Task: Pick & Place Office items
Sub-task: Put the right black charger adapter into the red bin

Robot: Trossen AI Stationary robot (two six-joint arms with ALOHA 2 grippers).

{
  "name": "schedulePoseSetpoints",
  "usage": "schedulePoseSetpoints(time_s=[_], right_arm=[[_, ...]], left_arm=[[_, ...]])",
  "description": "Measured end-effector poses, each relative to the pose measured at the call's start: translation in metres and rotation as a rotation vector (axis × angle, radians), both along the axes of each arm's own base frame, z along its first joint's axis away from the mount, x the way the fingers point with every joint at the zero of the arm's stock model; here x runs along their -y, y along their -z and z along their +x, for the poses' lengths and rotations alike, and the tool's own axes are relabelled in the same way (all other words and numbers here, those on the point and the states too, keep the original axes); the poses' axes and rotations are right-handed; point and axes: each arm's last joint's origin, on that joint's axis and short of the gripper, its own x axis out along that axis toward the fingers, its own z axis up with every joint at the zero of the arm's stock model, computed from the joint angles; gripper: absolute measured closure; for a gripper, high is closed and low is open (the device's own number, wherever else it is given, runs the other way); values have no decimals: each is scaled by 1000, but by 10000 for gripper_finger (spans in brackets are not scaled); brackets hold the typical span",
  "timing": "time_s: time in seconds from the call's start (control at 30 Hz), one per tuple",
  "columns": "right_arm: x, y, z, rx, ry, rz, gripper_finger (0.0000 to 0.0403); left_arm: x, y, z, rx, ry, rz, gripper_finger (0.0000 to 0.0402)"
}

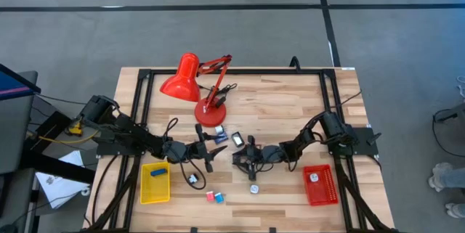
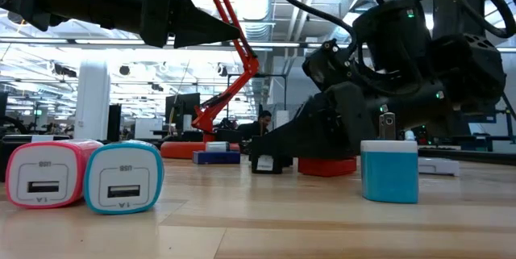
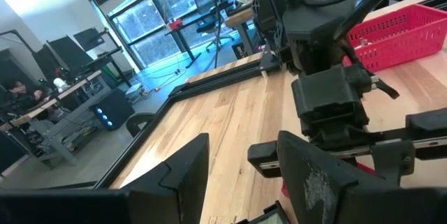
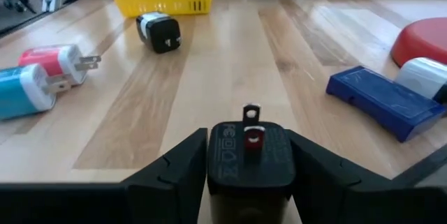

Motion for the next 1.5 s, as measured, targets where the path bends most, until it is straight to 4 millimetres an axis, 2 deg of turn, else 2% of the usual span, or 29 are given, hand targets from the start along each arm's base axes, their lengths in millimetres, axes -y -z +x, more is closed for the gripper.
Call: schedulePoseSetpoints(time_s=[0.13, 0.27, 0.4, 0.6, 0.73, 0.87, 0.97, 1.03, 1.3, 1.5], right_arm=[[-1, 0, 0, -3, -38, 4, 210], [-2, -1, 0, 3, -43, 8, 173], [-1, -12, -1, -37, -43, 2, 140], [3, -59, -7, -128, -13, 32, 132], [5, -108, -15, -317, -29, -44, 132], [4, -156, -10, -468, 1, -96, 132], [3, -175, -3, -516, 6, -111, 132], [1, -173, 4, -541, 8, -117, 132], [-8, -131, 40, -647, -34, -114, 132], [-3, -115, 57, -751, -51, -93, 132]], left_arm=[[0, 0, 0, 0, 0, 0, 239], [0, 0, 0, 0, 0, 0, 239], [0, 0, 0, 0, -1, 0, 239], [0, 0, 0, -1, -4, 1, 239], [0, 5, -1, -49, -2, 21, 239], [0, 10, -2, -107, -2, 38, 239], [-1, 15, -3, -134, -24, 8, 239], [-2, 19, -4, -165, -45, -5, 239], [-3, 27, -7, -232, -65, -13, 239], [-3, 29, -8, -257, -67, -6, 239]])
